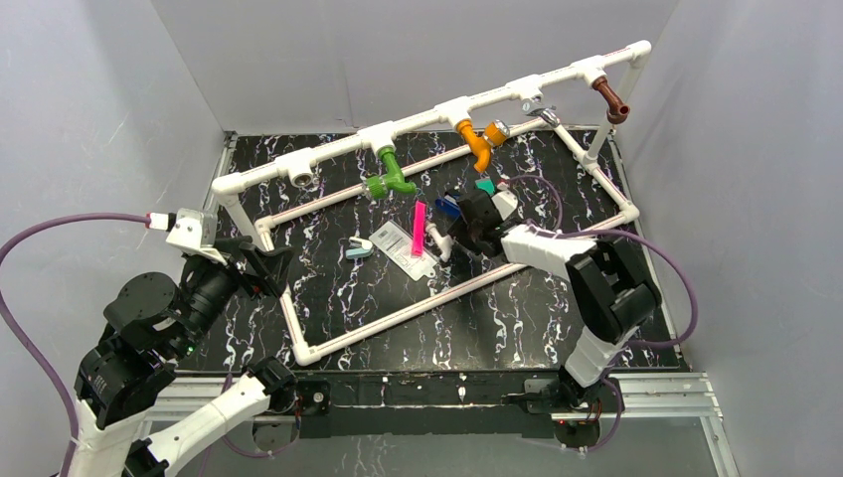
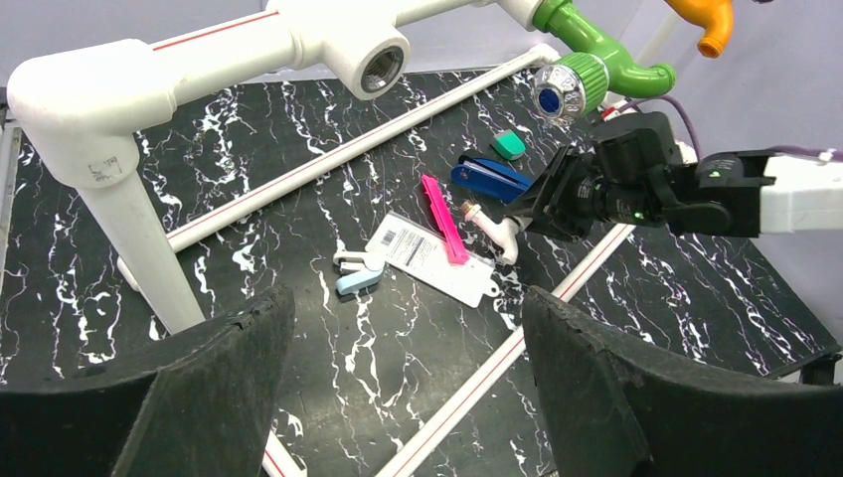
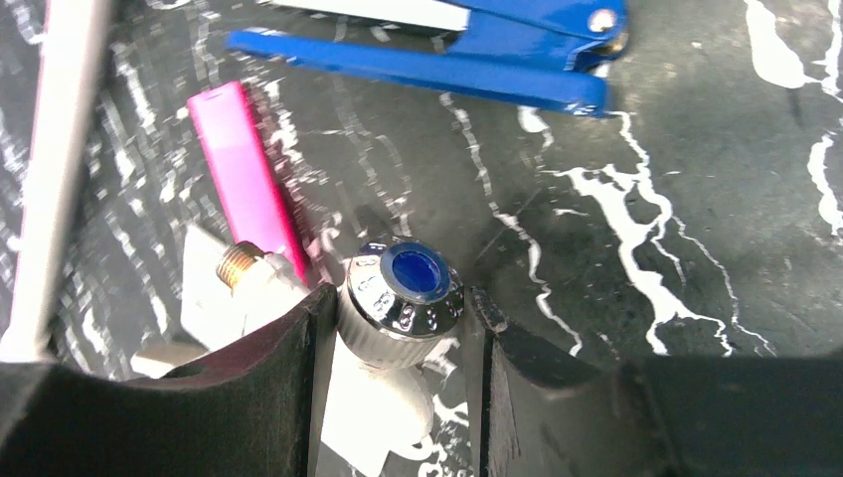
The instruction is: Install the water faucets
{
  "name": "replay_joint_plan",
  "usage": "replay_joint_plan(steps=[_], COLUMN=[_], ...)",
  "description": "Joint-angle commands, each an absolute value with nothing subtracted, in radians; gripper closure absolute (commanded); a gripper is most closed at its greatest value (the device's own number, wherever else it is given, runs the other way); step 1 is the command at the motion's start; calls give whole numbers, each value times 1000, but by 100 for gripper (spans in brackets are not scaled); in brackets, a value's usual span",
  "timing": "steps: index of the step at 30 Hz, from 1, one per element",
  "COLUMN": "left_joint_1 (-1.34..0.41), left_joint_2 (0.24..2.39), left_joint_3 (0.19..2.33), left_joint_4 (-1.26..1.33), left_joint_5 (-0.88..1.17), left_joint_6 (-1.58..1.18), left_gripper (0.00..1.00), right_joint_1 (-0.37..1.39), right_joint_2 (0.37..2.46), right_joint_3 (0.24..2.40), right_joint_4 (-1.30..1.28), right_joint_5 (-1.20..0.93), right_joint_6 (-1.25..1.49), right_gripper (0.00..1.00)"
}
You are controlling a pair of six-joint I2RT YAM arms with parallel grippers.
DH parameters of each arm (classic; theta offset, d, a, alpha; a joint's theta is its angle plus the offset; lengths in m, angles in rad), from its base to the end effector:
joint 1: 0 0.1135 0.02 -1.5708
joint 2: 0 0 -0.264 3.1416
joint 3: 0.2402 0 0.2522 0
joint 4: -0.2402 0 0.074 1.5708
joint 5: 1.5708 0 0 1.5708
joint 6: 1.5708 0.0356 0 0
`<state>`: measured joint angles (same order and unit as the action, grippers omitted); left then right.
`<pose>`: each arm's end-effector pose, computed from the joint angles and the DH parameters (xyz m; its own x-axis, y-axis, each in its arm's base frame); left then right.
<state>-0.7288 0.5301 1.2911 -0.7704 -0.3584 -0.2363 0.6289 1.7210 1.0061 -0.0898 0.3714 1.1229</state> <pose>0.0349 -0.0144 0.4584 -0.0916 -0.2121 -0.9729 0.3503 0.9077 -0.2309 0.2972 0.2002 0.1820 -0.5630 0.6291 -0.5360 0.3760 0.7725 0.5117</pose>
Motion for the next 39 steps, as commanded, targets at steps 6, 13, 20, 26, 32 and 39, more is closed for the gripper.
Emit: replay_joint_plan(steps=[6,13,20,26,32,39], left_joint_1=[-731,-732,-731,-731,-731,-731], left_joint_2=[529,546,563,560,528,494], left_joint_3=[1293,1296,1296,1268,1153,1031], left_joint_4=[-765,-791,-850,-922,-927,-942], left_joint_5=[-362,-299,-202,-146,-50,52], left_joint_6=[-284,-343,-428,-500,-565,-642], left_gripper=[18,19,18,18,18,19], right_joint_1=[627,667,756,889,1009,1098], right_joint_2=[1507,1326,1158,1063,1032,1035], right_joint_3=[897,811,763,718,689,698], right_joint_4=[159,191,154,163,209,237], right_joint_5=[182,78,33,55,64,68], right_joint_6=[960,867,788,731,681,662], right_gripper=[99,99,99,99,99,99])
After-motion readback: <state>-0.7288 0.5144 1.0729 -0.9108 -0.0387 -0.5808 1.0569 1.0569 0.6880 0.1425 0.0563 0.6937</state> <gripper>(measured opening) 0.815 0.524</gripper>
